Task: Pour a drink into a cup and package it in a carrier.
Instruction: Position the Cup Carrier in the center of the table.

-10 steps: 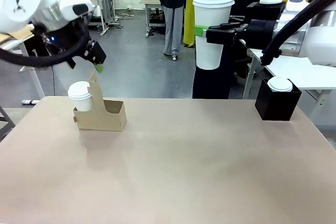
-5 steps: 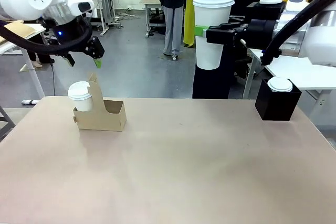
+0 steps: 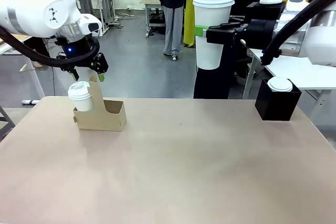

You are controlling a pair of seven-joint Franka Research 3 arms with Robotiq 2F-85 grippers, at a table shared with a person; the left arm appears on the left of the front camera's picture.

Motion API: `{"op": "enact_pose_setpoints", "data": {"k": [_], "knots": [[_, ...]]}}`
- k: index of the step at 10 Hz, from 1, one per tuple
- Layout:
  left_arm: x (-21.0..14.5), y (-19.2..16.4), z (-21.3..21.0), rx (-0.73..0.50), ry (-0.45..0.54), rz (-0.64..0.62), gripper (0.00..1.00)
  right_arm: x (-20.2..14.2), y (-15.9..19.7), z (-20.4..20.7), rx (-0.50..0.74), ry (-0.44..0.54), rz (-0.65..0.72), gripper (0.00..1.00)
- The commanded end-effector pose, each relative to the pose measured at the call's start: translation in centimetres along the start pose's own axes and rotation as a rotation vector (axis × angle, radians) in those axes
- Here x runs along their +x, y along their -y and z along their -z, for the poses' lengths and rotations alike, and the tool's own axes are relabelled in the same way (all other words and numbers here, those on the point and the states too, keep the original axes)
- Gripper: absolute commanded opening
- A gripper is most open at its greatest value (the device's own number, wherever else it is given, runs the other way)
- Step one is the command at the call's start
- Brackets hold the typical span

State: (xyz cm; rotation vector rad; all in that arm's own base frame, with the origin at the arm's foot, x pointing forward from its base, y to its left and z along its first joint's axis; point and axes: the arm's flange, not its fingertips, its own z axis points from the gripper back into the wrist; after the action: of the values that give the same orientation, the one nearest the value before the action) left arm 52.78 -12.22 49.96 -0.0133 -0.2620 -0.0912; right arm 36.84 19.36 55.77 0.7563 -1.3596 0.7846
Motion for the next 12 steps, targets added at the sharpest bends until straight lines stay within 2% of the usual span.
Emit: {"op": "enact_pose_setpoints", "data": {"k": [1, 2, 3, 5, 6, 7, 10, 11, 12], "knots": [[0.79, 0.86, -0.08, 0.033, 0.027, -0.028, 0.40, 0.35, -0.10, 0.41, -0.006, 0.026, 0.016, 0.81], [0.99, 1.09, 0.04, 0.032, 0.025, -0.023, 0.12, 0.35, -0.10, 0.41, -0.006, 0.026, 0.016, 0.81], [1.07, 1.35, 0.25, 0.026, 0.020, -0.022, 0.00, 0.35, -0.10, 0.41, -0.006, 0.026, 0.016, 0.81], [1.22, 1.36, 0.30, 0.025, 0.024, -0.020, 0.00, 0.35, -0.10, 0.41, -0.006, 0.026, 0.016, 0.81], [1.20, 1.39, 0.26, 0.025, 0.027, -0.021, 0.04, 0.35, -0.10, 0.41, -0.006, 0.026, 0.016, 0.81], [1.16, 1.40, 0.21, 0.027, 0.025, -0.023, 0.00, 0.35, -0.10, 0.41, -0.006, 0.026, 0.016, 0.81], [0.95, 1.50, 0.32, 0.023, 0.003, -0.019, 0.00, 0.35, -0.10, 0.41, -0.006, 0.026, 0.016, 0.81], [0.95, 1.47, 0.29, 0.025, -0.008, -0.077, 0.00, 0.35, -0.10, 0.41, -0.006, 0.026, 0.016, 0.81], [0.75, 1.28, 0.38, 0.003, 0.012, -0.002, 0.00, 0.35, -0.10, 0.41, -0.006, 0.026, 0.016, 0.81]]}}
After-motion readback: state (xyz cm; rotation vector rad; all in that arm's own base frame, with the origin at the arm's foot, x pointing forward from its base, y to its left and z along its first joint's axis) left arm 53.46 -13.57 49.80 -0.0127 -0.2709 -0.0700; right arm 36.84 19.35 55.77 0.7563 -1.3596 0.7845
